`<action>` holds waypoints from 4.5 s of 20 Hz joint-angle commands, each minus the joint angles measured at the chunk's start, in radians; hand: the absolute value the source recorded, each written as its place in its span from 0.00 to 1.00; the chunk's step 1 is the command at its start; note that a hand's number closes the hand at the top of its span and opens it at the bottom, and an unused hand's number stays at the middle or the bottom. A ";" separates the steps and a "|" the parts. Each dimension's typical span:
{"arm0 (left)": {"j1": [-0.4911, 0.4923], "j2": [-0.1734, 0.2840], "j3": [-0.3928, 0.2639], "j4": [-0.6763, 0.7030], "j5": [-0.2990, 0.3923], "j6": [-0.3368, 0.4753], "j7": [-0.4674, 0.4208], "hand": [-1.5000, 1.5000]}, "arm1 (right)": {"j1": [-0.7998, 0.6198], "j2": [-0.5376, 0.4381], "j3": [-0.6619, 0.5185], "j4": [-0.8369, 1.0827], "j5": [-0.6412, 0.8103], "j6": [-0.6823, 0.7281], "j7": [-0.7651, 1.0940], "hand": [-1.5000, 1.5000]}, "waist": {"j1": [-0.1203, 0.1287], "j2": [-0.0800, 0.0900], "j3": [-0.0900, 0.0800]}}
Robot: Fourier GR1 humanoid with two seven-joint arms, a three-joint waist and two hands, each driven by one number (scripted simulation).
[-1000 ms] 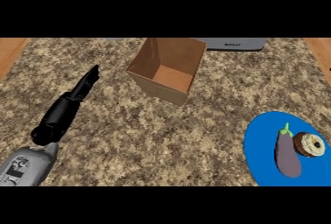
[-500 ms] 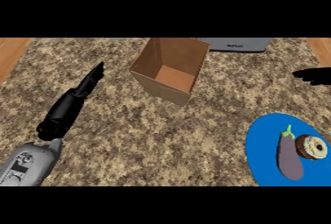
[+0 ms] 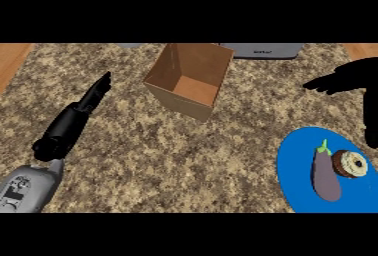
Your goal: Pick the eggplant from the plate and place it in the cardboard box
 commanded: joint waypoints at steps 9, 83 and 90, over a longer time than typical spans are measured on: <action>0.065 -0.002 0.065 -0.028 -0.007 -0.060 -0.033 0.50 | -0.027 0.081 0.000 0.028 0.025 0.126 0.153 0.00 | -0.016 -0.004 0.000; -0.050 -0.223 0.152 0.026 -0.205 -0.195 0.018 0.50 | -0.116 0.757 0.518 -0.564 0.714 -1.084 0.108 1.00 | 0.071 -0.001 -0.001; -0.018 -0.201 0.170 0.027 -0.192 -0.216 -0.006 0.50 | -0.246 0.758 0.402 -0.507 0.652 -1.310 0.433 1.00 | 0.060 -0.002 -0.002</action>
